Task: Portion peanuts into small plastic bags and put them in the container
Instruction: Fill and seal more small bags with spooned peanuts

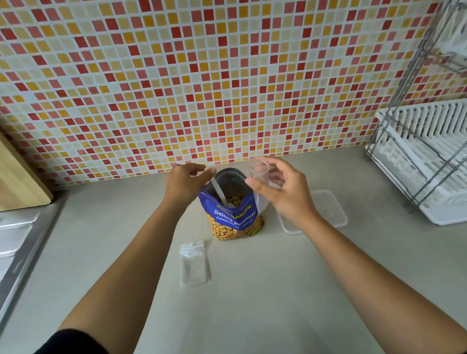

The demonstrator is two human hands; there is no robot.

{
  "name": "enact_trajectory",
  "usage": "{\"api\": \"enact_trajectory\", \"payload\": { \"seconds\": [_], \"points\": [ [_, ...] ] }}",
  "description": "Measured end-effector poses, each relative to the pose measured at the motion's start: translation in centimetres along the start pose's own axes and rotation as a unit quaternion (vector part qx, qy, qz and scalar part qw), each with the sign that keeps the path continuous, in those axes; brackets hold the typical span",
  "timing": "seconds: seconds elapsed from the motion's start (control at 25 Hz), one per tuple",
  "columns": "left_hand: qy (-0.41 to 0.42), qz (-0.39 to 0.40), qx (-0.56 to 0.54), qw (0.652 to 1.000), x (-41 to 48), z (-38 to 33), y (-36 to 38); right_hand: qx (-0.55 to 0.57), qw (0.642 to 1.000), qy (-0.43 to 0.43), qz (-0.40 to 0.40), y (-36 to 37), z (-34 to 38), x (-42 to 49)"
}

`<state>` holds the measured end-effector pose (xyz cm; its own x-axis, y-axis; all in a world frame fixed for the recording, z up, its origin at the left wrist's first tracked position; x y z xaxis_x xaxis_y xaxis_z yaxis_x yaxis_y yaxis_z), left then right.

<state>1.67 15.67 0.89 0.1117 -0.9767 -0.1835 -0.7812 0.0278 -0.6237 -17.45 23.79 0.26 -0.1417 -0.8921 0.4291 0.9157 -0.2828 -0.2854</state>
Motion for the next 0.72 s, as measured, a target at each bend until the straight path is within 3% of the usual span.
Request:
{"api": "enact_trajectory", "payload": {
  "seconds": [0.16, 0.28, 0.52, 0.72],
  "points": [
    [0.086, 0.022, 0.029, 0.996, 0.2, -0.9, 1.0, 0.03, 0.999, 0.042, -0.012, 0.4, -1.6, -0.4],
    [0.132, 0.05, 0.212, 0.967, -0.5, -0.8, 2.4, 0.044, 0.996, 0.073, -0.003, 1.0, -2.9, -0.8],
    [0.125, -0.101, 0.266, 0.95, -1.1, -0.8, 1.1, 0.015, 0.997, 0.069, 0.04, 1.2, -3.5, -1.2],
    [0.029, -0.019, 0.236, 0.971, -1.0, 0.3, 3.3, 0.006, 0.996, 0.066, 0.056, 1.0, -3.2, -1.2]
  ]
}}
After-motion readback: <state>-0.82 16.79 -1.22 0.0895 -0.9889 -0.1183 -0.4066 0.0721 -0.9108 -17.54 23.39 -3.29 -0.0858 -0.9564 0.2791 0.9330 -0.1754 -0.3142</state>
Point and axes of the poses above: each hand's wrist, its own x-axis towards the middle knuckle, its own y-axis out of the palm, z = x × y, the point moved 2 cm from there along x, towards the middle knuckle, and after that the axes turned 10 degrees about -y, right-handed, at the moved point
